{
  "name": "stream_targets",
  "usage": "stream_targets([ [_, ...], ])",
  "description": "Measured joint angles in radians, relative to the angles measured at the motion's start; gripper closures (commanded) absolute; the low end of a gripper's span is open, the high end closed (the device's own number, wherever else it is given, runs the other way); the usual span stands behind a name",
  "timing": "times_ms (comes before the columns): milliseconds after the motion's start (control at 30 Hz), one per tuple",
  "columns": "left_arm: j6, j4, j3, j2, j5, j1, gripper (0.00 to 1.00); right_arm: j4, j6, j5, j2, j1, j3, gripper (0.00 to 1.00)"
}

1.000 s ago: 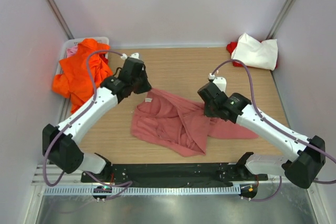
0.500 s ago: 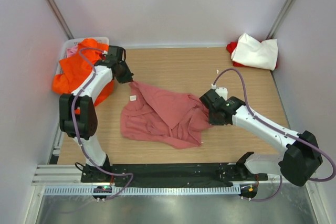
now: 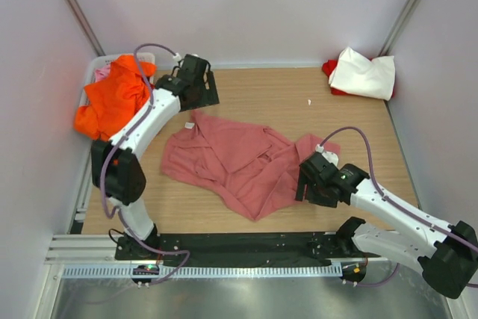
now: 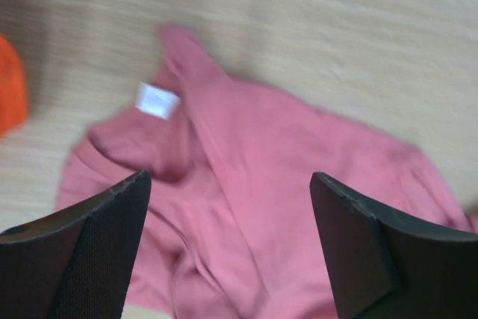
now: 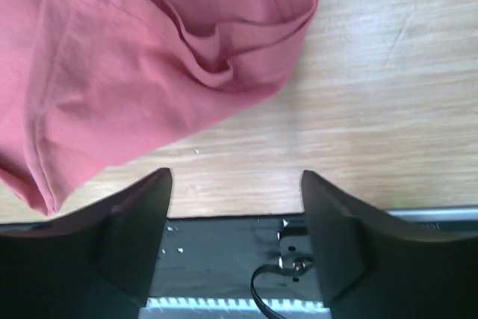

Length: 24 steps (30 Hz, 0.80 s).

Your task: Fold and stack the t-shirts

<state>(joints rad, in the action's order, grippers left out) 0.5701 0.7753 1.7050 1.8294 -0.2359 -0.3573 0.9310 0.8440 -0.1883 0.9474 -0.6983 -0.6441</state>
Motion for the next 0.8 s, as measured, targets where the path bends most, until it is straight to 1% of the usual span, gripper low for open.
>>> stream_targets([
  [67,-0.001,0.002,-0.064,-0.096,-0.007,-0.087,0.19,0.015,0.004,0.012,-0.011,-0.002,0.004,0.2],
  [100,0.003,-0.005,-0.112,-0.159,-0.002,-0.123,0.23,0.016,0.006,0.014,-0.012,-0.003,0.003,0.2],
  [133,0.011,-0.021,-0.174,-0.228,0.014,-0.144,0.23,0.017,0.006,0.013,-0.011,-0.003,0.002,0.2],
  [233,0.049,-0.04,-0.332,-0.389,0.059,-0.15,0.25,0.019,0.006,0.002,-0.012,-0.003,-0.013,0.2],
  [300,0.072,-0.055,-0.414,-0.435,0.071,-0.153,0.27,0.013,0.003,-0.012,-0.011,-0.003,-0.037,0.2],
  [433,0.113,-0.132,-0.566,-0.406,0.142,-0.182,0.27,-0.012,-0.007,-0.039,0.005,-0.003,-0.092,0.2],
  [567,0.161,-0.211,-0.699,-0.34,0.24,-0.221,0.27,-0.051,-0.021,-0.059,0.036,-0.003,-0.117,0.11],
  [667,0.188,-0.262,-0.727,-0.294,0.291,-0.251,0.28,-0.064,-0.03,-0.077,0.04,-0.003,-0.117,0.09],
  [800,0.208,-0.332,-0.727,-0.249,0.32,-0.277,0.28,-0.068,-0.04,-0.097,0.041,-0.003,-0.117,0.09],
])
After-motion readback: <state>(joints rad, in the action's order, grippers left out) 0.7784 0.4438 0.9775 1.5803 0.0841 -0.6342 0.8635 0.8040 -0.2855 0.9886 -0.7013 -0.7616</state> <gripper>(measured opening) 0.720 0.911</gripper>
